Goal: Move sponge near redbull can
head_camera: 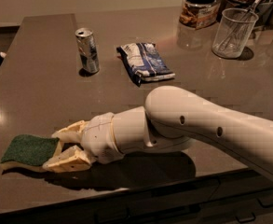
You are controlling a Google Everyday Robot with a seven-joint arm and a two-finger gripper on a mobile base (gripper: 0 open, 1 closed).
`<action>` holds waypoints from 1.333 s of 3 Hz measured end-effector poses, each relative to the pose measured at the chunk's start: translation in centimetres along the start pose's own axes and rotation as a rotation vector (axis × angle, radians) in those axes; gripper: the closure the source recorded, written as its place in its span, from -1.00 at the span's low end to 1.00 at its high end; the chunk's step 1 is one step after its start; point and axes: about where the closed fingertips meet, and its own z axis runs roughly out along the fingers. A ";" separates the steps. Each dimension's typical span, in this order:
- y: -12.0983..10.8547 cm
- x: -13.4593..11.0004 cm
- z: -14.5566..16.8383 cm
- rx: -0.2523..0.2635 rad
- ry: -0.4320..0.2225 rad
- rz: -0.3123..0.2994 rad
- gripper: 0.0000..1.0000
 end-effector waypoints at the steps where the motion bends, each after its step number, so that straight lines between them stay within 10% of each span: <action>1: -1.0 -0.9 -1.3 0.032 -0.027 0.002 0.64; 2: -3.9 -2.4 -3.4 0.102 -0.051 0.015 1.00; 4: -9.1 -4.5 -3.5 0.206 -0.078 0.041 1.00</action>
Offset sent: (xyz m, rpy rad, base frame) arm 0.0605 -0.0399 0.0519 0.0785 -0.0304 -0.1557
